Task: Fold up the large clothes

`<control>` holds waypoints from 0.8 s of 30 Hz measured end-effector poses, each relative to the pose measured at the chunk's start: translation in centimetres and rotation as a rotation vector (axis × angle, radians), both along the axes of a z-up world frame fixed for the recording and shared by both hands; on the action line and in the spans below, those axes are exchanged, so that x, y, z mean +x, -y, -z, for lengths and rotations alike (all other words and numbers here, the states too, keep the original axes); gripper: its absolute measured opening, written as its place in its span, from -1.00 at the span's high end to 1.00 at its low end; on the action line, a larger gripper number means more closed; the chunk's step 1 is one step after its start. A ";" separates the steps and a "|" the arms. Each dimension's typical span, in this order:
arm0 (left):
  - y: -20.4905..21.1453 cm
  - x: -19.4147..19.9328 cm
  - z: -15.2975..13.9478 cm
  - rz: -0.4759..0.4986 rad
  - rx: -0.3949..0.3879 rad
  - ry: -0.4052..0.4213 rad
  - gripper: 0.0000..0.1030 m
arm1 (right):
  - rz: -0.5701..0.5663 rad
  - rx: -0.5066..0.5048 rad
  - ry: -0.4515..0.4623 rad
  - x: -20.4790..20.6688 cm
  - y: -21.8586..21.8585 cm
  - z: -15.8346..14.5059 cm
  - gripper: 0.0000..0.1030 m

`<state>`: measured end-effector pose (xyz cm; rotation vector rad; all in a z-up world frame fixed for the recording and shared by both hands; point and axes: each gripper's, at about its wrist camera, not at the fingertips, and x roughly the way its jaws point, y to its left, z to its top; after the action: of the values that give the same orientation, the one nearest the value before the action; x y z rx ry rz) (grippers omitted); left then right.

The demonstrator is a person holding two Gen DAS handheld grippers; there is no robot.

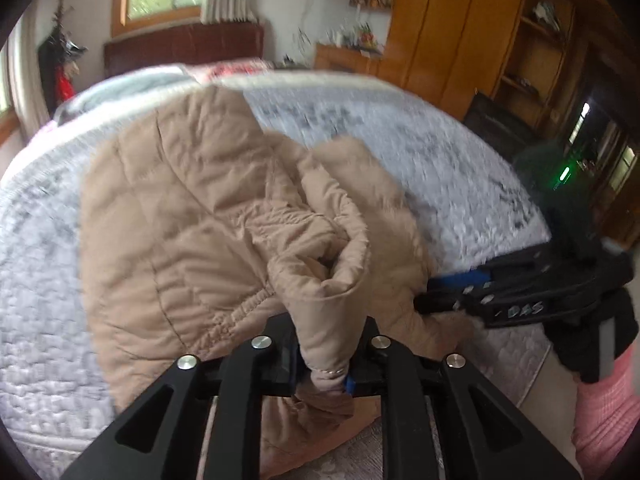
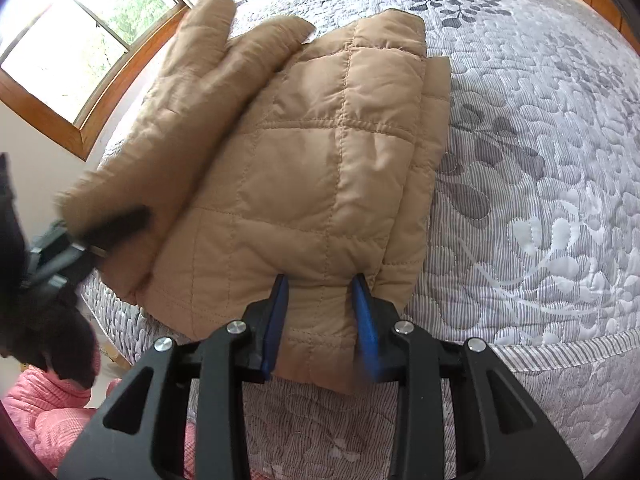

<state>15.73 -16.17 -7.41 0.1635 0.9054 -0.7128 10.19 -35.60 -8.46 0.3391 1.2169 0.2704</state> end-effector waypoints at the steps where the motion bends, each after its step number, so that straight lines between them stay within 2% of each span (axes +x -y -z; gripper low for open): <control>1: 0.1 0.3 0.8 0.006 -0.002 -0.026 0.64 | 0.001 0.002 -0.001 0.0 0.1 0.0 0.36; 4: -0.4 0.9 2.2 0.020 -0.039 -0.077 0.60 | 0.001 0.003 -0.005 0.1 0.3 0.1 0.36; 8: -1.8 1.3 1.9 0.017 -0.097 -0.135 0.57 | 0.004 0.006 -0.023 0.7 0.2 0.1 0.33; 10: -2.7 1.0 0.9 0.020 -0.130 -0.168 0.50 | -0.002 -0.011 -0.028 0.9 0.0 -0.2 0.32; 12: -3.8 0.7 -0.3 0.025 -0.171 -0.197 0.32 | -0.004 -0.032 -0.031 1.3 -0.2 -0.8 0.30; 13: -4.7 0.3 -1.1 0.023 -0.194 -0.206 0.29 | 0.001 -0.040 -0.028 1.5 -0.2 -1.2 0.28; 17: -7.9 0.0 -3.5 -0.020 -0.264 -0.205 0.22 | 0.021 -0.043 0.015 2.4 -0.1 -3.9 0.06; 18: -8.8 0.2 -4.1 -0.070 -0.247 -0.181 0.22 | 0.025 -0.031 0.029 2.9 -0.2 -4.9 -0.01; 20: -10.3 0.9 -4.8 -0.199 -0.155 -0.108 0.22 | 0.031 0.003 0.041 3.9 -0.3 -6.3 -0.30; 21: -11.0 1.4 -4.9 -0.268 -0.107 -0.069 0.22 | 0.028 0.027 0.045 4.5 -0.4 -7.0 -0.36; 22: -11.6 2.0 -4.7 -0.326 -0.066 -0.046 0.22 | 0.025 0.065 0.043 5.5 -0.7 -7.7 -0.54; 23: -12.0 2.5 -4.5 -0.357 -0.028 -0.037 0.22 | 0.025 0.089 0.035 6.2 -0.7 -8.0 -0.68; 24: -12.4 3.1 -4.2 -0.375 -0.016 -0.040 0.22 | 0.018 0.112 0.018 7.3 -1.1 -8.2 -0.73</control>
<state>18.82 -3.80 -3.24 -0.0355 0.9357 -0.3757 17.44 -34.50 -0.26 0.4436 1.1834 0.3257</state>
